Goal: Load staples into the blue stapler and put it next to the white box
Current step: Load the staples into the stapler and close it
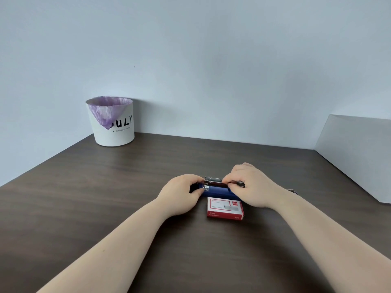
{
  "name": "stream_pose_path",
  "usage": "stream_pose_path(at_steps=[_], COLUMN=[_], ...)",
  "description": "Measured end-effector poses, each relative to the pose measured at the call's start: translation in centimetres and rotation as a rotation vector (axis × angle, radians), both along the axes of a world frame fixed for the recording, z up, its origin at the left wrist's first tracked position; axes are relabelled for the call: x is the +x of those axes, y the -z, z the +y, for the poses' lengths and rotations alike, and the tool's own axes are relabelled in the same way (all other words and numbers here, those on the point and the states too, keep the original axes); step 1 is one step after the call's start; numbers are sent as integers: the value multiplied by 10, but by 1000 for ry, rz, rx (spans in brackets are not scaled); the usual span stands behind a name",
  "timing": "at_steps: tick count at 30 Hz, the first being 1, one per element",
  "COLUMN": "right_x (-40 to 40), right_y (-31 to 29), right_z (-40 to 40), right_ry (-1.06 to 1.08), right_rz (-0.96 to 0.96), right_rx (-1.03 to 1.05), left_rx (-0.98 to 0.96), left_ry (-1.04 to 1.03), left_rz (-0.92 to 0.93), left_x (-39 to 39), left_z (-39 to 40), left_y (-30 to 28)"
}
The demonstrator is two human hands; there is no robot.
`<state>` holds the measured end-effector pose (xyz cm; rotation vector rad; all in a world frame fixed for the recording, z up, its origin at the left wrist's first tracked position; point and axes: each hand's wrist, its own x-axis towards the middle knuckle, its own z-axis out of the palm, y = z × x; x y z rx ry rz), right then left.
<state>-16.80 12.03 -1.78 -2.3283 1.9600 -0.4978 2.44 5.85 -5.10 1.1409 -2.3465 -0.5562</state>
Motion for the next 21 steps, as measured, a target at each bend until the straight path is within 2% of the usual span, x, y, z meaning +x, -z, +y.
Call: stream_pose_path(at_steps=[6, 15, 17, 21], right_x=[4, -17, -24, -41], right_y=[-1, -5, -10, -11], right_z=[-6, 11, 17, 27], right_ry=[-31, 55, 92, 235], right_rz=[-2, -84, -20, 265], right_rx=[52, -43, -28, 168], left_rx=[-3, -7, -6, -12], left_ry=[0, 2, 6, 5], left_rz=[0, -9, -15, -22], left_x=[0, 0, 1, 1], left_z=[-1, 1, 3, 3], left_y=[1, -1, -2, -2])
